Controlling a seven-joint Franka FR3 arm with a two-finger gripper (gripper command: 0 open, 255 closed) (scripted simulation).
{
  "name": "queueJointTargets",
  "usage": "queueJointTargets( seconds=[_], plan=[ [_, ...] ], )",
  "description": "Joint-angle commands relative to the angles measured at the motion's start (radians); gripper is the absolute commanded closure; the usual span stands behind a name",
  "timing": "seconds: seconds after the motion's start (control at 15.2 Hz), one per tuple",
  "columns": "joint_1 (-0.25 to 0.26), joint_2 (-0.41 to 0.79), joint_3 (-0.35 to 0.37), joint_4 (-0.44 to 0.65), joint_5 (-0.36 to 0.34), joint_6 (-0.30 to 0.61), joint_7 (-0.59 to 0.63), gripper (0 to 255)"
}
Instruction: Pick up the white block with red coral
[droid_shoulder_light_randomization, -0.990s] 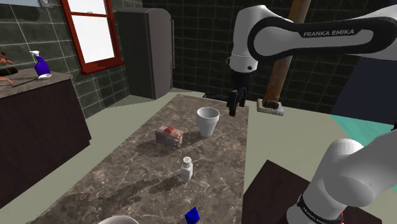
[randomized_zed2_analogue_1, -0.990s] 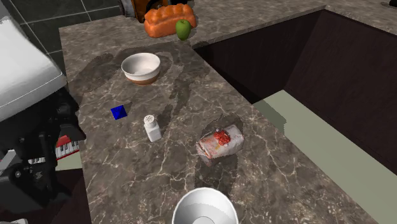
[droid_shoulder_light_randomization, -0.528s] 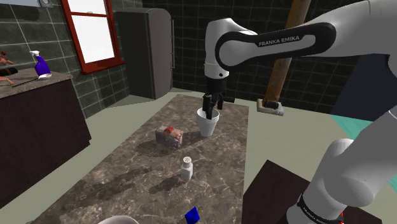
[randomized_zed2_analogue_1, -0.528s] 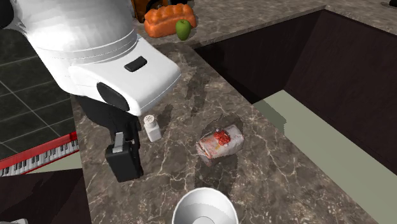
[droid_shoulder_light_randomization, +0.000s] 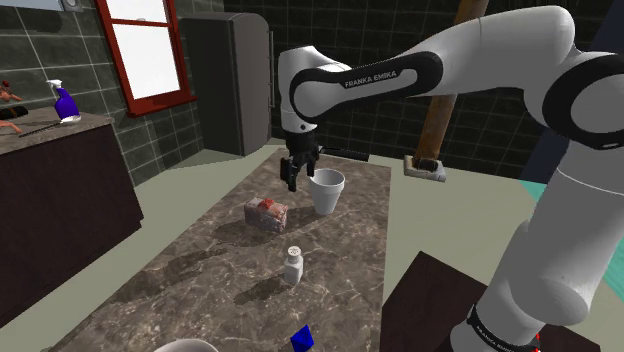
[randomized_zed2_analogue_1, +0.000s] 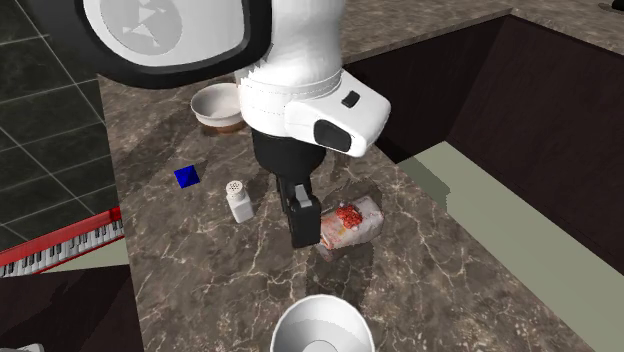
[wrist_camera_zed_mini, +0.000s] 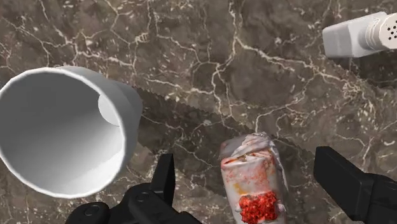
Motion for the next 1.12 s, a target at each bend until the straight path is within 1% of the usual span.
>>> queueJointTargets(
  seconds=[0.0, 0.26, 0.46, 0.53, 1.06],
  plan=[
    [0.010, 0.078, 0.009, 0.070, -0.018, 0.003, 0.015, 0],
    [0.038, 0.248, 0.017, 0.247, -0.059, -0.014, 0.038, 0],
    [0.066, 0.383, 0.017, 0.405, -0.090, -0.045, 0.050, 0],
    [0.071, 0.403, 0.017, 0.431, -0.094, -0.051, 0.051, 0],
    [0.069, 0.420, 0.013, 0.354, -0.100, 0.042, 0.059, 0]
  ],
)
